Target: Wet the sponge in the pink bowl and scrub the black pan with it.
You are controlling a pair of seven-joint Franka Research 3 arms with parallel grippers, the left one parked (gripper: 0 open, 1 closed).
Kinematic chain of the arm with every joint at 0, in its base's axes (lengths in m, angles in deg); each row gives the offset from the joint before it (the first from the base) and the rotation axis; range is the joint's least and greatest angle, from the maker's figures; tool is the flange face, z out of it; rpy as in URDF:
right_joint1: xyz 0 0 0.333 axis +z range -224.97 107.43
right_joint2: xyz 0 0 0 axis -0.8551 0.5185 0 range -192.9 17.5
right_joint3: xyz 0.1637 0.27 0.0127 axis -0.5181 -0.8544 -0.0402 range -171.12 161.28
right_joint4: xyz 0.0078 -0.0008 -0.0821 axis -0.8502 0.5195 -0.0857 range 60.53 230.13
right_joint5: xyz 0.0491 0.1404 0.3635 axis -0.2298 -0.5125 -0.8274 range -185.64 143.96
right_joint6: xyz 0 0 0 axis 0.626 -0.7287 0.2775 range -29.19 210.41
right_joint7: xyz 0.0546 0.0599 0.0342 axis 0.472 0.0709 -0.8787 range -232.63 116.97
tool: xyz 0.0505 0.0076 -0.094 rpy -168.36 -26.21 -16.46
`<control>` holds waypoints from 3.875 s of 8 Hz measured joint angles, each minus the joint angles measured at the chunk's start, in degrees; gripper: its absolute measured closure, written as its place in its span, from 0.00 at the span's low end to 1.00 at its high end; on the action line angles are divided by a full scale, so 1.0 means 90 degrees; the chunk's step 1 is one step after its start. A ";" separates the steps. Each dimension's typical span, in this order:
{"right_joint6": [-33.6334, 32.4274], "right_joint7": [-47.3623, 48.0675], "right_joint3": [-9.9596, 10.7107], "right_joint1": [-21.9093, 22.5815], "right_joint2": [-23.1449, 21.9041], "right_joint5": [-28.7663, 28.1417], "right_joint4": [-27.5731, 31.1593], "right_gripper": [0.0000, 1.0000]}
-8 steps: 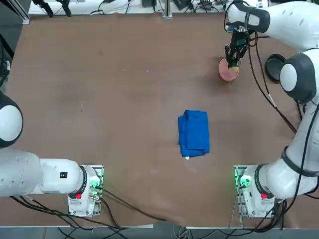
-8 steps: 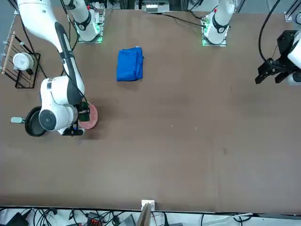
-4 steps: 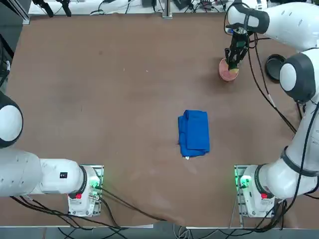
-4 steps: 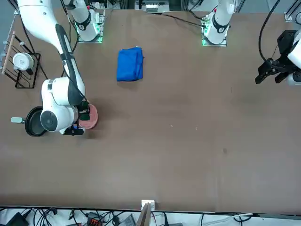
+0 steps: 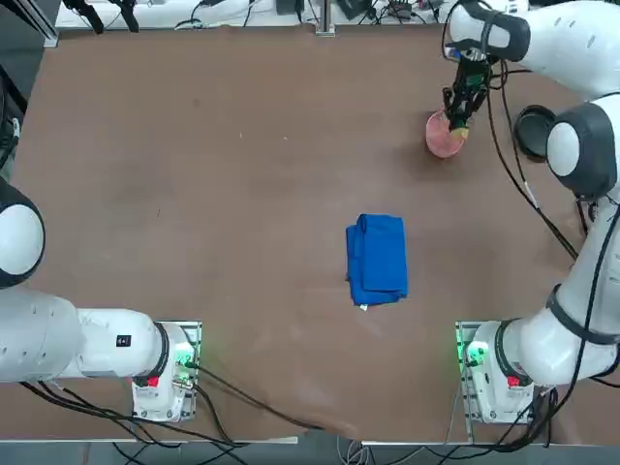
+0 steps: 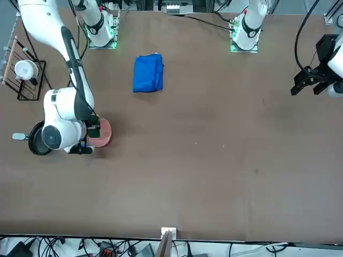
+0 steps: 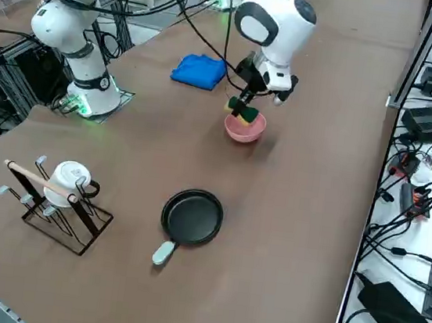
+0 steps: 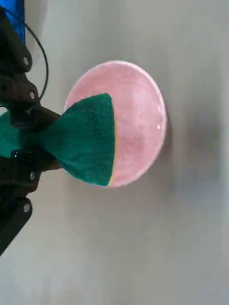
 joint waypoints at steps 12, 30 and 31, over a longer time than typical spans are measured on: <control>0.2487 -0.2174 0.1643 -0.1799 0.0104 -0.0043 0.0719 0.81; 0.2231 -0.2939 0.1433 -0.1781 0.1565 -0.0738 -0.0428 0.83; 0.1915 -0.2940 0.1434 -0.1770 0.1557 -0.0738 -0.0468 0.83</control>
